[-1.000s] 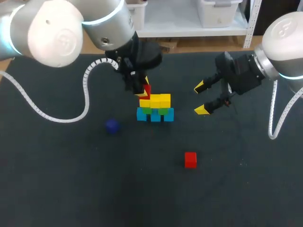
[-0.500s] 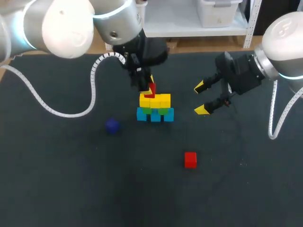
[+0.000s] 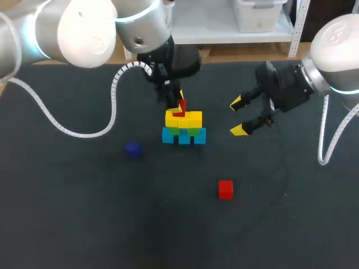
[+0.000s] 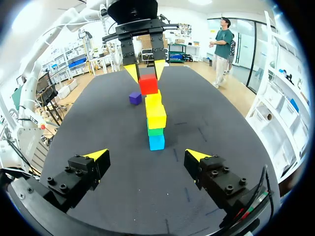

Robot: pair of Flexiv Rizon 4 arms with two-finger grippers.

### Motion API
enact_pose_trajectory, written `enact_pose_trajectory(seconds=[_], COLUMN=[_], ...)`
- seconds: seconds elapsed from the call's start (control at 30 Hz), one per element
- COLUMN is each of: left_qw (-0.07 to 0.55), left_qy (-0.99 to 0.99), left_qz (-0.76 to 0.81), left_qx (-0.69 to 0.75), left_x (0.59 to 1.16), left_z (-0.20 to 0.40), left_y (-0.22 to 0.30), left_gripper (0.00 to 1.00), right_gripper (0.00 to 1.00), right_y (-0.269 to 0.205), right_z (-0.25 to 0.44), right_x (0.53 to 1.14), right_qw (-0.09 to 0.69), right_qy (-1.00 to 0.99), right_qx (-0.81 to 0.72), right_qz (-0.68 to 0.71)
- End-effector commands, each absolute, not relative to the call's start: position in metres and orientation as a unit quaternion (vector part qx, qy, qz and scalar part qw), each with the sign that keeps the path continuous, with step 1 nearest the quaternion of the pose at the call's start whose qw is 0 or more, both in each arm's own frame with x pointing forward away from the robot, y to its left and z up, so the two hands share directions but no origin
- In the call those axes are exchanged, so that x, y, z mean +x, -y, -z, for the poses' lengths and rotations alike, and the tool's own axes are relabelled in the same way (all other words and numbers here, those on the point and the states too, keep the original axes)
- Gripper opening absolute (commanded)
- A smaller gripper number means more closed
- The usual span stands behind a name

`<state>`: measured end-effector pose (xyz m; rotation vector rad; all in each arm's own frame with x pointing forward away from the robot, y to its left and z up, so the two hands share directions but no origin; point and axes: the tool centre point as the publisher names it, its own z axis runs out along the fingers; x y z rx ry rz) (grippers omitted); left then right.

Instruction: Place the blue cubes, place green cubes on the blue cubes, place the yellow cubes on the green cubes, then place the red cubes on the yellow cubes, and place purple cube on the red cubes.

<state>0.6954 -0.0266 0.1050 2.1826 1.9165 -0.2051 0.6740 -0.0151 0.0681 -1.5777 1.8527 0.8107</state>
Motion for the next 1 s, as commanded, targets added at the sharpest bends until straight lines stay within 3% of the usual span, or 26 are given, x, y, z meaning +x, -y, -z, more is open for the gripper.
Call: enact_pose_trajectory(seconds=[0.03, 1.0], left_qw=[0.111, 0.102], left_qy=[-0.654, -0.654], left_qz=[0.075, 0.082], left_qx=[0.745, 0.745], left_x=[0.6996, 0.7018], left_z=[-0.1019, -0.0947], left_y=[0.0255, 0.0219], left_gripper=[0.00, 0.00], right_gripper=[1.00, 1.00], right_y=[0.0152, 0.0152], right_z=[-0.0678, -0.0678], right_x=[0.6741, 0.6741], right_qw=[0.285, 0.285], right_qy=[-0.692, -0.692], right_qx=[-0.590, -0.590], right_qz=[-0.304, -0.304])
